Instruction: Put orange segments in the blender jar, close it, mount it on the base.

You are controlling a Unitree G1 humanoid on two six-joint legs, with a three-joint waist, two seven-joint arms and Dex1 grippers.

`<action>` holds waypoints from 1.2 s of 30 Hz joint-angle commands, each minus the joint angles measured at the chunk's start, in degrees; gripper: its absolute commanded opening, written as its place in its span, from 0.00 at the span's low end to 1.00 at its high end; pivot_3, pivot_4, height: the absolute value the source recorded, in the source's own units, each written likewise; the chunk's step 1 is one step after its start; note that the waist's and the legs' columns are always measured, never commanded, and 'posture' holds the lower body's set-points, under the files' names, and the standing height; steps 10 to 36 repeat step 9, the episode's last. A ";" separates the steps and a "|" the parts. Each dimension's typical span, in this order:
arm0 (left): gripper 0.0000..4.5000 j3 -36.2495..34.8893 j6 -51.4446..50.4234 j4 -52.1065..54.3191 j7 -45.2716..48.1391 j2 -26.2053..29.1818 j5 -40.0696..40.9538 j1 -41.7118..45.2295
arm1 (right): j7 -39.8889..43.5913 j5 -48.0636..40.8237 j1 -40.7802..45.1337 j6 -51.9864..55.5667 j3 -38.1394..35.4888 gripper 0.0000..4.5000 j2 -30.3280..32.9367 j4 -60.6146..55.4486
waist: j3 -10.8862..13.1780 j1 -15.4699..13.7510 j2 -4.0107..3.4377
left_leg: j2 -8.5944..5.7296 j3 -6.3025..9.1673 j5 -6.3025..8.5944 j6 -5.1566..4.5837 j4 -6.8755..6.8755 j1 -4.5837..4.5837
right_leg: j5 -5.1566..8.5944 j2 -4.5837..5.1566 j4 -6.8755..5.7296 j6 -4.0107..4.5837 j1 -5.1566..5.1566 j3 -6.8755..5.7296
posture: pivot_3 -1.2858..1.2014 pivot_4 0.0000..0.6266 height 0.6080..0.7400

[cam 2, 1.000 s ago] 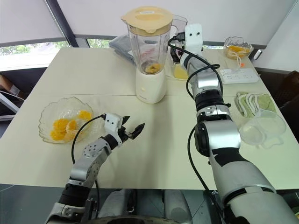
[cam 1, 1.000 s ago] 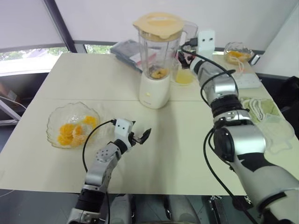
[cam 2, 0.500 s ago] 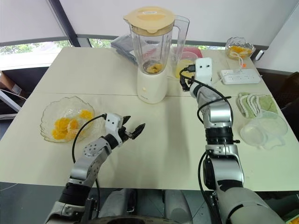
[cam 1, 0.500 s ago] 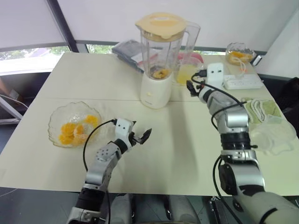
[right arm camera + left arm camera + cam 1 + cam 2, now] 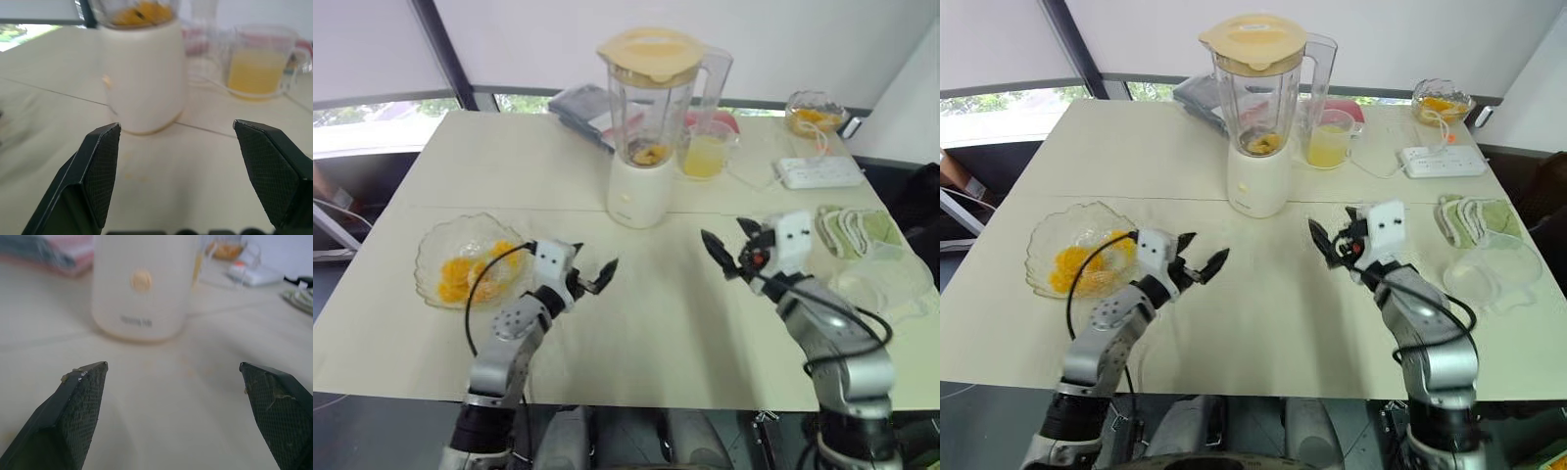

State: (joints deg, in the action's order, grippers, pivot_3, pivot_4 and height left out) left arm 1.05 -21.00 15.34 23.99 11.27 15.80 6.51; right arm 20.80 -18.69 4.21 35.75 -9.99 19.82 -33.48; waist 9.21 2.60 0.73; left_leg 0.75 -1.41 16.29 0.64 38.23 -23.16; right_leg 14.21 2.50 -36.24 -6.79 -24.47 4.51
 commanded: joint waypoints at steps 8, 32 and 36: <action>1.00 -6.49 -8.65 14.34 -0.50 6.52 7.30 0.20 | 6.79 -14.26 -12.76 0.32 -11.82 0.86 6.76 -14.32 | 0.10 -0.10 0.20 | 0.04 0.00 0.00 -0.01 0.00 0.73 | 0.14 -0.06 0.11 0.22 0.79 0.01 | 0.52 0.24 1.00; 1.00 -7.24 -9.42 15.37 -0.42 7.25 8.15 -0.01 | 7.29 -14.82 -13.59 0.30 -12.74 0.86 7.67 -14.20 | 0.10 -0.10 0.20 | 0.05 0.00 0.00 -0.01 0.00 0.80 | 0.16 -0.07 0.15 0.24 0.87 0.01 | 0.52 0.24 1.00; 1.00 -7.24 -9.42 15.37 -0.42 7.25 8.15 -0.01 | 7.29 -14.82 -13.59 0.30 -12.74 0.86 7.67 -14.20 | 0.10 -0.10 0.20 | 0.05 0.00 0.00 -0.01 0.00 0.80 | 0.16 -0.07 0.15 0.24 0.87 0.01 | 0.52 0.24 1.00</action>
